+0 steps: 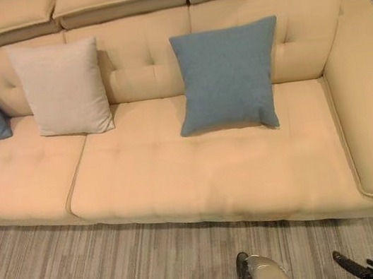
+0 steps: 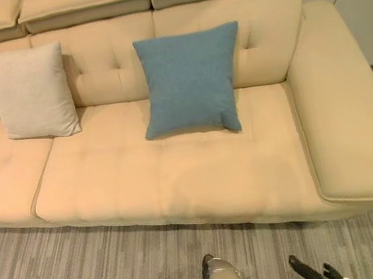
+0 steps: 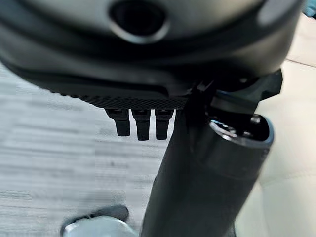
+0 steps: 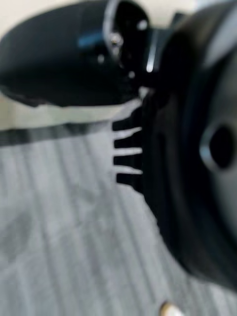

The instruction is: Pick up all the scattered cushions and arrange them neatly on the sofa.

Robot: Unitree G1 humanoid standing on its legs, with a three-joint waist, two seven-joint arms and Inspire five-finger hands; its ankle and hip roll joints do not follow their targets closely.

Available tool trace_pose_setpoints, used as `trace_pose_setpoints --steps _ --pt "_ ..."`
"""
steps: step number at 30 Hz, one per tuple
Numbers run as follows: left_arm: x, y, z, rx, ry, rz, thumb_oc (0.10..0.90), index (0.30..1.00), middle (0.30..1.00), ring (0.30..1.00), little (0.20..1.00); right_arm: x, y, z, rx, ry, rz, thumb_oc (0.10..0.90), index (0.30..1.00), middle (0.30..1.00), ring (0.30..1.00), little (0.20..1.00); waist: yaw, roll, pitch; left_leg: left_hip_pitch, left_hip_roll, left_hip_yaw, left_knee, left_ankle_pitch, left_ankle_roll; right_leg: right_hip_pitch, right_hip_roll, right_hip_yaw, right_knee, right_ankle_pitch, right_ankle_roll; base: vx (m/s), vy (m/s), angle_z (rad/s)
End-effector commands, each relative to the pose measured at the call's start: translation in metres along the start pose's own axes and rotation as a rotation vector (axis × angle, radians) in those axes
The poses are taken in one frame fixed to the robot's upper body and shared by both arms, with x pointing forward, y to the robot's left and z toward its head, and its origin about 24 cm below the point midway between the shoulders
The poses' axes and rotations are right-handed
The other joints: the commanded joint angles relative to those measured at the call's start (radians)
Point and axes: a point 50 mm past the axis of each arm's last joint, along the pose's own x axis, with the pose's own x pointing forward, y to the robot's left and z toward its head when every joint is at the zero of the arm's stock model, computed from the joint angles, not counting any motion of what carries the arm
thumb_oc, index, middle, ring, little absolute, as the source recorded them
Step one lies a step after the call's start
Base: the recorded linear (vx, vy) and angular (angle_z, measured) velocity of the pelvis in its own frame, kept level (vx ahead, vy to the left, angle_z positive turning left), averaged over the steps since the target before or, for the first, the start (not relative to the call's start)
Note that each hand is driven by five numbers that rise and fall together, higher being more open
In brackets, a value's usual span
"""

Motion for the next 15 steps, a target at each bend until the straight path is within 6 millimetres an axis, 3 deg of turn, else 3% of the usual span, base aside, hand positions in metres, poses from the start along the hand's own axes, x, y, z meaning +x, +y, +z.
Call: trace_pose_setpoints --steps 1,3,7,11,15 --pt "0.000 0.016 0.001 -0.006 -0.025 0.036 0.800 0.900 0.900 0.900 0.900 -0.004 0.010 -0.010 0.050 0.030 0.056 0.800 0.900 0.900 0.900 0.900 -0.010 -0.042 -0.006 0.090 -0.049 0.033 -0.018 -0.069 -0.008 0.075 -0.149 0.076 -0.414 0.280 0.233 -0.29 0.247 -0.20" --pt "0.001 0.013 0.006 0.001 -0.038 0.027 0.800 0.900 0.900 0.900 0.900 -0.006 0.020 -0.015 0.041 0.057 0.095 0.800 0.900 0.900 0.900 0.900 -0.013 -0.038 -0.004 0.095 -0.060 0.051 -0.046 -0.040 -0.001 0.073 -0.155 0.076 -0.423 0.307 0.249 -0.34 0.265 -0.16" --pt "0.002 0.010 0.007 0.045 -0.034 0.006 0.800 0.900 0.900 0.900 0.900 -0.009 0.024 -0.025 0.011 0.106 0.125 0.800 0.900 0.900 0.900 0.900 0.011 -0.018 0.001 0.072 -0.078 0.074 -0.110 0.038 0.028 0.116 -0.092 0.065 -0.265 0.217 0.225 -0.39 0.236 -0.31" --pt "0.000 0.011 -0.003 0.048 0.014 -0.008 0.800 0.900 0.900 0.900 0.900 -0.013 0.019 -0.045 -0.044 0.191 0.132 0.800 0.900 0.900 0.900 0.900 0.071 -0.014 -0.051 0.041 -0.086 0.103 -0.162 0.115 0.058 0.255 -0.030 0.053 -0.106 0.114 0.207 -0.28 0.111 -0.34" --pt "-0.001 0.015 -0.012 0.030 0.047 -0.008 0.800 0.900 0.900 0.900 0.900 -0.017 0.026 -0.052 -0.082 0.208 0.180 0.800 0.900 0.900 0.900 0.900 0.123 -0.037 -0.123 -0.017 -0.100 0.112 -0.187 0.177 0.071 0.392 0.030 0.134 -0.093 0.141 0.223 -0.22 -0.038 -0.17"
